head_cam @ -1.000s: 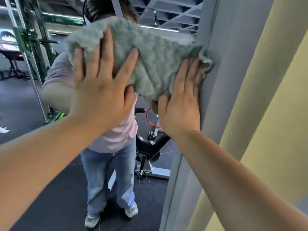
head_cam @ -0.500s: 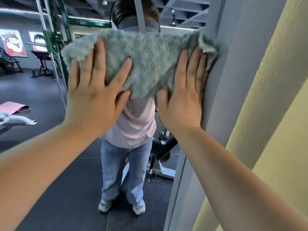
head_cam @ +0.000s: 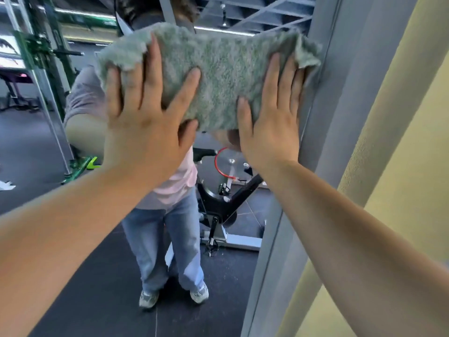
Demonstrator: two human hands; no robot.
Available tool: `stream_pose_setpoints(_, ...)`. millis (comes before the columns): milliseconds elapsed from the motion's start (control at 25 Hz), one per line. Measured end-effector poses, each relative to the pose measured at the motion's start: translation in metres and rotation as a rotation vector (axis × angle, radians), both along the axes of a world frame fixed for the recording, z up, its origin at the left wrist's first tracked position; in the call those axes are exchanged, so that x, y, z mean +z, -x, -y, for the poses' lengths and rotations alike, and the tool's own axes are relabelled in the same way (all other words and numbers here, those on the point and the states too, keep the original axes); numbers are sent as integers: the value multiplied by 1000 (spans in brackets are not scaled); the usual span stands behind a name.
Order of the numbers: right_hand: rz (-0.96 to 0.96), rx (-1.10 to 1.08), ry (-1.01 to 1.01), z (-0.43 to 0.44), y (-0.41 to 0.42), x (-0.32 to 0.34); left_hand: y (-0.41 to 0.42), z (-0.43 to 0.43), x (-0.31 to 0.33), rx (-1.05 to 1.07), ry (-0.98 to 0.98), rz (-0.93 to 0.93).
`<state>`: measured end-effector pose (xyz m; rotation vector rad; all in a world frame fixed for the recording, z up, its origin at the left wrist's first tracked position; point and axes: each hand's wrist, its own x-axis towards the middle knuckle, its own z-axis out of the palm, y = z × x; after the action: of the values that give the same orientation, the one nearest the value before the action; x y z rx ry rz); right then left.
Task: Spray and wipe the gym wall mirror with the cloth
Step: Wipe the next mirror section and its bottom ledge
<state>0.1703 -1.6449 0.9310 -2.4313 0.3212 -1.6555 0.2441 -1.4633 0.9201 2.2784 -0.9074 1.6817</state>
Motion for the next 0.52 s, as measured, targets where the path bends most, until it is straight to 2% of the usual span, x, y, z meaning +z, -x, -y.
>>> stream_pose_setpoints(80,-93,-34,-37,-1,7,-41,-1,-2,-25,-23,-39,42)
stream_pose_setpoints(200,-277,-31,-154,-13,27,-145,4,-13,-121,-33,-167,38)
stream_pose_setpoints(280,-334,-44,-188,-14,31,-174,7,-16,-155,-15,-233,22)
stream_pose_setpoints(360,-278,-46,-188,-5,28,-153,7,-8,-142,-49,-212,29)
stream_pose_setpoints(520,-96,-27,-97,12,19,-77,3,12,-75,-63,-33,46)
